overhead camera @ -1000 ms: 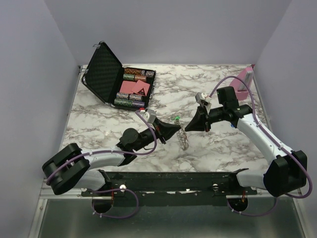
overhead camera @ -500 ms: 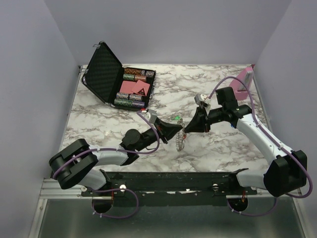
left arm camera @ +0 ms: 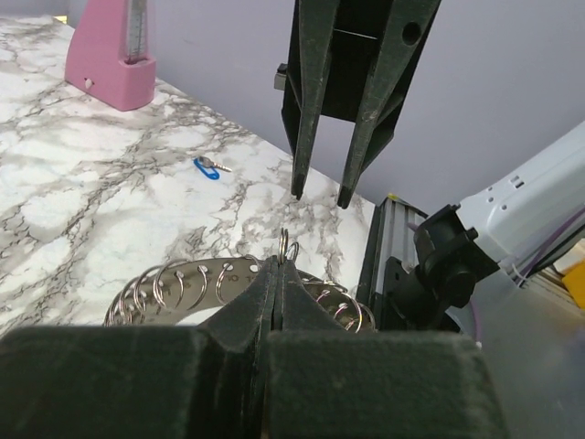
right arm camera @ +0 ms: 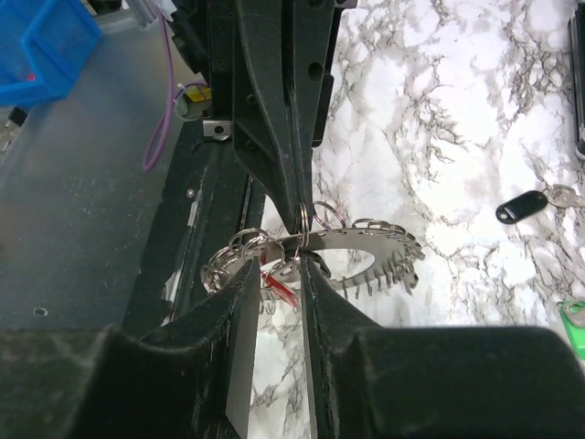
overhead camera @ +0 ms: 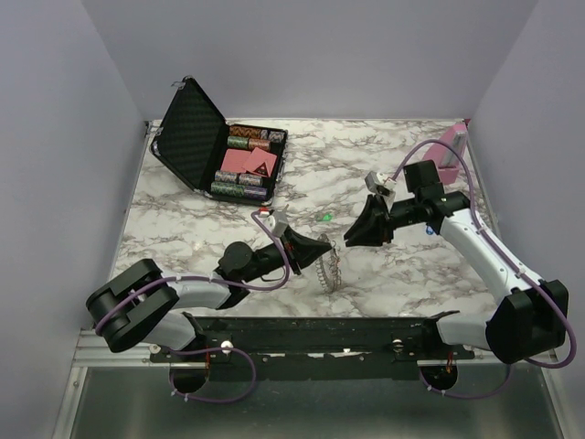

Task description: Put the keys on the keyring

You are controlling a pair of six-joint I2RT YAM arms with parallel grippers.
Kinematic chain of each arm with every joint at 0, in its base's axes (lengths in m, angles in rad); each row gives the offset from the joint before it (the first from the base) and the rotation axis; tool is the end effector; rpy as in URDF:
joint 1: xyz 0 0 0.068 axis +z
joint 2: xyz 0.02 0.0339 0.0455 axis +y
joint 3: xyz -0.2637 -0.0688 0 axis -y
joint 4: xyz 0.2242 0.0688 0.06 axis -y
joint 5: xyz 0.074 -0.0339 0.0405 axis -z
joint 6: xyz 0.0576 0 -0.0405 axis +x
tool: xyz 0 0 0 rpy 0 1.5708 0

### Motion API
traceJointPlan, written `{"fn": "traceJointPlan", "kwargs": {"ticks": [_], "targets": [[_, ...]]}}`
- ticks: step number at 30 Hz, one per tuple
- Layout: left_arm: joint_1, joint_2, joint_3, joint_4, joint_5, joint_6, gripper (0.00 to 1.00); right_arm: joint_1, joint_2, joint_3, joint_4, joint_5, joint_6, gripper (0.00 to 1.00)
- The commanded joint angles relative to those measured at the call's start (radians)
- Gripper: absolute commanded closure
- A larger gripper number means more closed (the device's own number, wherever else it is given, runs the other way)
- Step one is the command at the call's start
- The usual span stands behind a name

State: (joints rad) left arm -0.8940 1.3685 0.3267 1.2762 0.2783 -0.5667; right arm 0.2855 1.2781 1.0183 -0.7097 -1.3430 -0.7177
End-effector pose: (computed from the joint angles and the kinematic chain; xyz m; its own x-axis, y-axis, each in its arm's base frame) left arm 0.1491 -0.2109 0.2386 -0.3695 -0.3642 -0.8549 0.8517 0.2351 -0.4683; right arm 0.2003 0.1173 0.2946 -0.2065 -0.2154 -0.9545 -0.9666 -0.1064 0.2331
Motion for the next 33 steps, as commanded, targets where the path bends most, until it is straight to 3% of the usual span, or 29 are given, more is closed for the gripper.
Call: {"fn": "traceJointPlan", "kwargs": {"ticks": [1,29,33], "targets": [[0.013,-0.025,0.009,0.144,0.108,0.022,1.0,-0.002,-0.011,-0.024,0.078,-0.047,0.082,0.68],[0.013,0.029,0.069,0.199,0.101,0.004,1.0,0.058,0.013,-0.084,0.222,-0.021,0.221,0.65],[0.013,0.029,0.068,0.203,0.095,0.004,1.0,0.061,0.012,-0.081,0.22,-0.021,0.222,0.71]]}}
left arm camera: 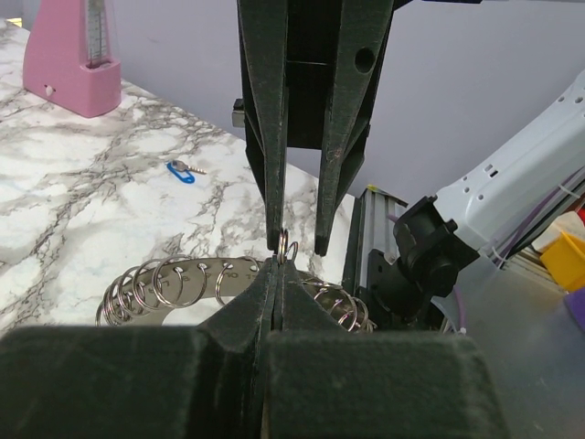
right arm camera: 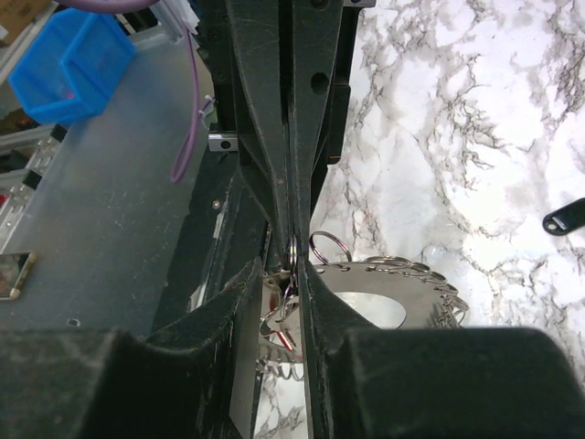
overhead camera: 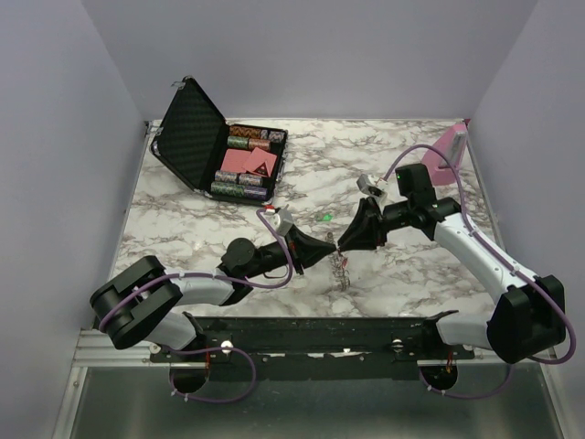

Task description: Put the keys on the keyring

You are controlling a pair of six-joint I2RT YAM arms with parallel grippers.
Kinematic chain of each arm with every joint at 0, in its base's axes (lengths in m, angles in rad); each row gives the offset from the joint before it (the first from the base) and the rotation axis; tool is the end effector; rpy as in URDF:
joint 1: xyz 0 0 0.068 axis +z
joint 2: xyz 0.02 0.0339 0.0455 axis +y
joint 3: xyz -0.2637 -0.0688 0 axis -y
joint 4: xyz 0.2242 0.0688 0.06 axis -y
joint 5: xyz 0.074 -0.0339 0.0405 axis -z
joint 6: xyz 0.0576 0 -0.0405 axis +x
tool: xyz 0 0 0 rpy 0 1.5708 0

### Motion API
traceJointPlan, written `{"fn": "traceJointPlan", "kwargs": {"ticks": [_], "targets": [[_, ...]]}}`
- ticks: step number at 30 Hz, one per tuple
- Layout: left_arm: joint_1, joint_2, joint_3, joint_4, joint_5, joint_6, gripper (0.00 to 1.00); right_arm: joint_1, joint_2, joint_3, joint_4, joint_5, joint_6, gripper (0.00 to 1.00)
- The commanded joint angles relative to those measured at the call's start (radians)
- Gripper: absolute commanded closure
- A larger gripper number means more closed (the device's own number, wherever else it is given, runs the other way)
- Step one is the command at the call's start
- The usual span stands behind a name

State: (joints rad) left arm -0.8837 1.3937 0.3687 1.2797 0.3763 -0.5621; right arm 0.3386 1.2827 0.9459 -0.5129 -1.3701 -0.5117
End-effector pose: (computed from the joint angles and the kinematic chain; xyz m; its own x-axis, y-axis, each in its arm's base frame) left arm 0.1515 -0.2180 0.2447 -0.3682 -0.3327 -0.8682 0.8844 0.1627 -0.4374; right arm 0.2010 0.1306 0.2847 -0.2865 -0.2044 -0.9360 -0.9367 -0.1456 0.3185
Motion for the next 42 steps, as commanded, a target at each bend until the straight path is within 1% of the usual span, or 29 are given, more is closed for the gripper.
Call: {"fn": "traceJointPlan", "kwargs": {"ticks": [1,8,12,15,16,19,20,23,24,25,27,28,30,33,35,37,39,42], "targets": [[0.003,0.002,0.024,0.201,-0.008,-0.001,1.0,0.01,0.009,-0.007,0.024,0.009,0.016,0.73],[0.003,0.004,0.027,0.204,-0.022,-0.004,1.0,0.02,0.013,-0.009,0.024,0.031,0.012,0.76],[0.003,0.005,0.027,0.208,-0.025,-0.005,1.0,0.023,0.018,-0.002,0.008,0.042,-0.004,0.85],[0.003,0.004,0.022,0.208,-0.027,-0.007,1.0,0.023,0.02,0.007,-0.019,0.043,-0.034,0.98],[0.003,0.004,0.019,0.208,-0.028,-0.007,1.0,0.025,0.02,0.011,-0.029,0.045,-0.043,1.0],[0.011,-0.007,0.009,0.19,-0.028,-0.018,0.99,0.025,0.018,0.021,-0.056,0.054,-0.076,1.0],[0.017,-0.015,0.004,0.182,-0.017,-0.021,0.92,0.025,0.02,0.027,-0.067,0.058,-0.085,1.0],[0.043,-0.076,-0.036,0.147,0.018,-0.016,0.6,0.023,0.021,0.043,-0.122,0.081,-0.14,1.0],[0.06,-0.102,-0.056,0.115,0.038,-0.006,0.53,0.025,0.021,0.05,-0.139,0.089,-0.161,1.0],[0.077,-0.151,-0.068,0.072,0.064,0.01,0.47,0.025,0.021,0.054,-0.157,0.103,-0.18,0.99],[0.107,-0.25,-0.056,-0.119,0.123,0.079,0.41,0.025,0.023,0.067,-0.189,0.126,-0.215,1.0],[0.115,-0.301,-0.031,-0.278,0.153,0.138,0.38,0.025,0.024,0.074,-0.203,0.137,-0.232,1.0],[0.121,-0.381,0.065,-0.614,0.194,0.287,0.35,0.025,0.026,0.083,-0.232,0.147,-0.261,1.0],[0.123,-0.41,0.217,-0.953,0.251,0.456,0.34,0.025,0.026,0.099,-0.269,0.169,-0.306,0.99],[0.123,-0.389,0.295,-1.104,0.271,0.526,0.33,0.025,0.024,0.109,-0.294,0.193,-0.332,0.99],[0.12,-0.357,0.358,-1.192,0.286,0.557,0.32,0.025,0.023,0.117,-0.315,0.213,-0.355,0.99],[0.106,-0.326,0.401,-1.246,0.282,0.629,0.31,0.025,0.02,0.122,-0.332,0.218,-0.37,0.98],[0.069,-0.279,0.45,-1.278,0.271,0.711,0.32,0.025,0.023,0.126,-0.337,0.223,-0.372,0.98]]}}
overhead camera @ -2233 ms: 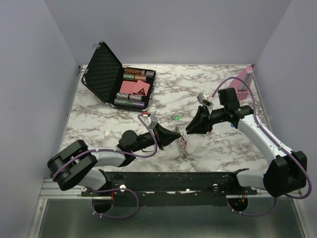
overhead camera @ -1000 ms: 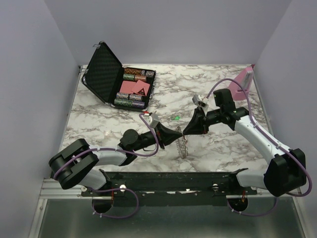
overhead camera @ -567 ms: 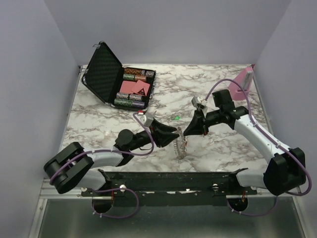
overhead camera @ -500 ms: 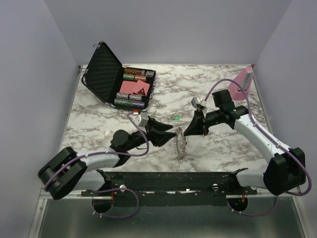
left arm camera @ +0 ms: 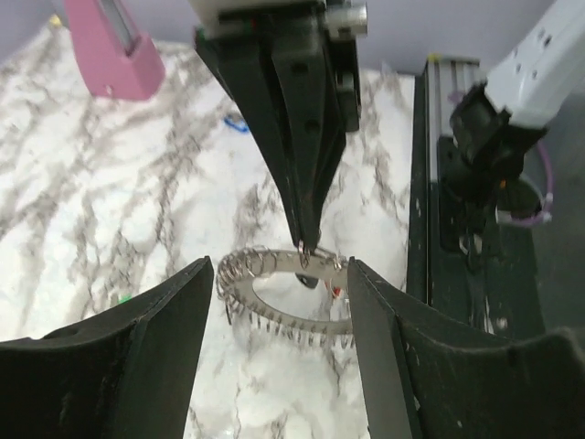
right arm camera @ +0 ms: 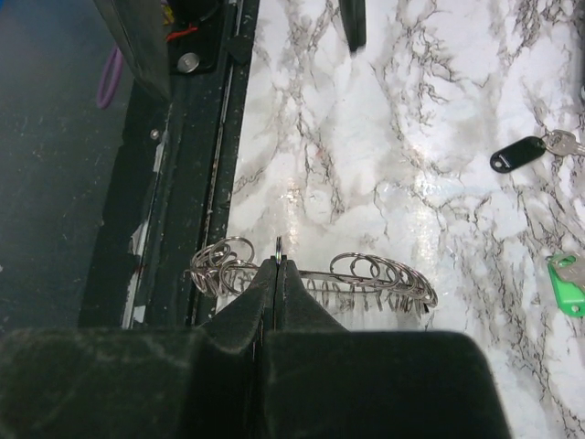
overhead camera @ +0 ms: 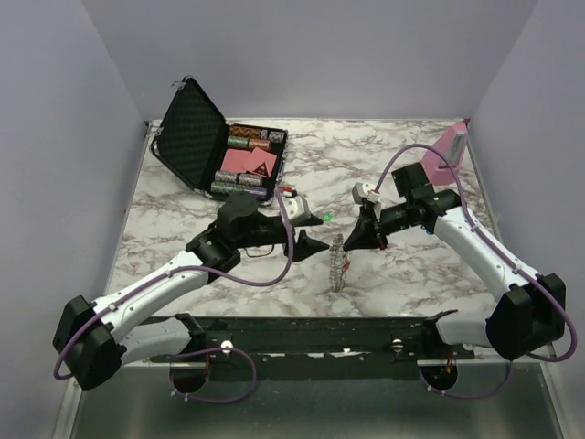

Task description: Put the keys on the keyring

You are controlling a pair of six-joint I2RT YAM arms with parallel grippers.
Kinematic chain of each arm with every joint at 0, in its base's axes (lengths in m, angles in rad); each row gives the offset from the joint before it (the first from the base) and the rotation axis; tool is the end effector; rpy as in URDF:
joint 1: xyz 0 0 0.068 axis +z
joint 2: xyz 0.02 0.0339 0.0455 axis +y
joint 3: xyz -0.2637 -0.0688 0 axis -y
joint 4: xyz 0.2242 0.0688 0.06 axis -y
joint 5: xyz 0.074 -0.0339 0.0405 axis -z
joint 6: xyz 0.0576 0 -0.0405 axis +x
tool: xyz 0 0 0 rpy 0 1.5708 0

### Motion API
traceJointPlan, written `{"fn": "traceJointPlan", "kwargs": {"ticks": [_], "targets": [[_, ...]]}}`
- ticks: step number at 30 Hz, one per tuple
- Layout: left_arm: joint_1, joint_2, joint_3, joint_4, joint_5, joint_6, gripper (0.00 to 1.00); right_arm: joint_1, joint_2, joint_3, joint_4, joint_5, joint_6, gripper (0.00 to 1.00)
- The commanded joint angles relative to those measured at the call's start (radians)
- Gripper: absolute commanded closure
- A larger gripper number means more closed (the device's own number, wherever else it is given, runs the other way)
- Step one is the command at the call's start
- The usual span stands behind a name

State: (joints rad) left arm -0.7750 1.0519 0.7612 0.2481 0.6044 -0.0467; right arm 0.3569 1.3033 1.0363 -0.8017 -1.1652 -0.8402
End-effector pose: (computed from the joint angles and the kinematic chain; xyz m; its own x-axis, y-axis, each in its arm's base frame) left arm 0.1503 -0.1931 0.3305 -0.0762 0.0209 -0.9969 0.9789 0.1918 -0.0708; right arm 0.1960 0.1296 0.2818 -0.1368 -0.3646 -0.9210 -0.9802 -0.0845 0.1791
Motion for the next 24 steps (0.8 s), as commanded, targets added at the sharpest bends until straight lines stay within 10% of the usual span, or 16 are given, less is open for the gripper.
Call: {"fn": "traceJointPlan", "kwargs": {"ticks": [1,24], "targets": [[-0.049,0.078,0.069,-0.247,0.038,0.215,0.32,0.007,0.002,0.036,-0.048,0.018,-0.046,0.98],[-0.144,0.301,0.219,-0.297,-0.075,0.229,0.61,0.007,-0.001,0.036,-0.056,-0.011,-0.051,0.96]]}}
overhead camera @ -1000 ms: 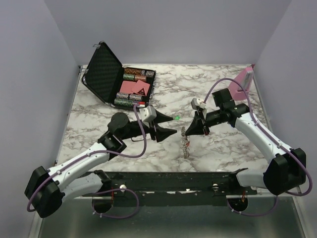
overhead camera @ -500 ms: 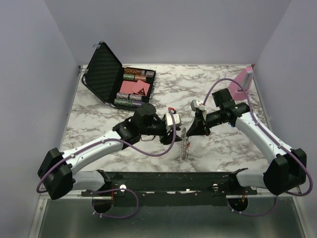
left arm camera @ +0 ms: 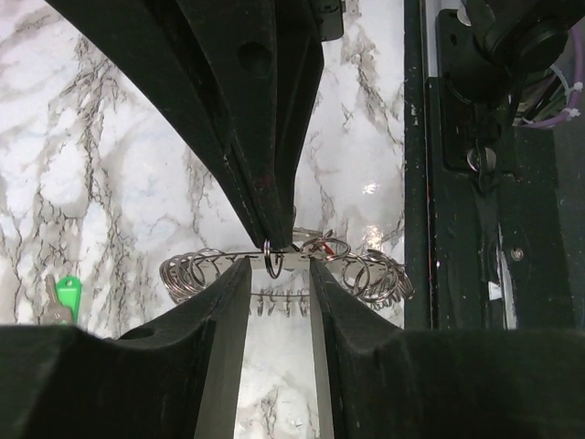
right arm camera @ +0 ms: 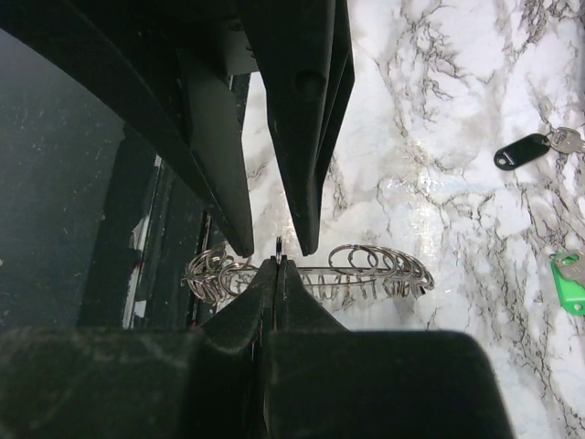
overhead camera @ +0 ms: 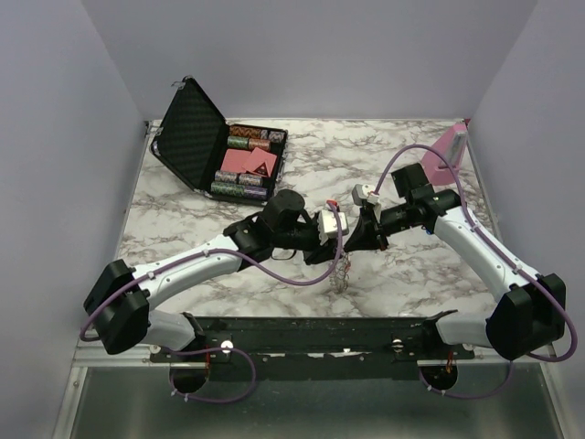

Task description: Put the keys on the keyring

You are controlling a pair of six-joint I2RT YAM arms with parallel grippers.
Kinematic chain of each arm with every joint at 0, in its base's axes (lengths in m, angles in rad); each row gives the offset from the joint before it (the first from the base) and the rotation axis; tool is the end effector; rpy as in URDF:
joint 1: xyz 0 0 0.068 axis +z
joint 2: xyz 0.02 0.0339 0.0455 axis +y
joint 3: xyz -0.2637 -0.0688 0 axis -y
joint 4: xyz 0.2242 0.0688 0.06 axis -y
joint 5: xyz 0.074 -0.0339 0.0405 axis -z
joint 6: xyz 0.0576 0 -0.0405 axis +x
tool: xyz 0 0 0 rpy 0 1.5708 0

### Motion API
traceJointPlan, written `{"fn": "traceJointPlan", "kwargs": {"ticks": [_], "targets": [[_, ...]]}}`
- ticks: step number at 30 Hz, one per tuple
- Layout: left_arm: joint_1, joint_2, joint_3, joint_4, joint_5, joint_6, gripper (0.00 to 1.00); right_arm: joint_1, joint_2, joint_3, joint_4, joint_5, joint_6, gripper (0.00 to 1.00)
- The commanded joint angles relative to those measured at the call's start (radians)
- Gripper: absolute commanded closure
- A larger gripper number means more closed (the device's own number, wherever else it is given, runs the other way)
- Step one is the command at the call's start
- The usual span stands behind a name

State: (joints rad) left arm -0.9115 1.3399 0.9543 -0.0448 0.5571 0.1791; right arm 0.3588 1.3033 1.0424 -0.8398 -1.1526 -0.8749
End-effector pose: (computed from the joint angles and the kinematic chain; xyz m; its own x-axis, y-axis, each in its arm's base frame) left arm 0.1607 -0.2571 0.2902 -0.0795 0.3495 -0.9336 0.9953 0.0791 -0.0552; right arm 0.1936 0.1288 0.2811 -0.1282 -0.3810 -0.9156 -0.9805 -0.0897 0.1746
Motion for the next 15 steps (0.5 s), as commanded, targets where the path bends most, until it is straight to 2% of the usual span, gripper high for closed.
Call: {"fn": "traceJointPlan", "kwargs": {"ticks": [1,6,11,12,15], "targets": [[-0.006,0.013,0.027,-0.004,-0.032,0.003,0.62,0.003,0.001,0.028,-0.018,-0.024,-0.018,0.96],[-0.009,0.022,0.04,-0.013,-0.04,0.002,0.72,0.005,0.002,0.027,-0.018,-0.027,-0.019,0.96],[-0.009,0.027,0.047,-0.021,-0.043,-0.009,0.72,0.005,0.004,0.027,-0.021,-0.03,-0.019,0.96],[-0.009,0.03,0.049,-0.023,-0.04,-0.01,0.75,0.005,0.004,0.027,-0.019,-0.032,-0.022,0.96],[-0.009,0.039,0.058,-0.036,-0.023,-0.016,1.0,0.005,0.005,0.028,-0.021,-0.036,-0.021,0.96]]}}
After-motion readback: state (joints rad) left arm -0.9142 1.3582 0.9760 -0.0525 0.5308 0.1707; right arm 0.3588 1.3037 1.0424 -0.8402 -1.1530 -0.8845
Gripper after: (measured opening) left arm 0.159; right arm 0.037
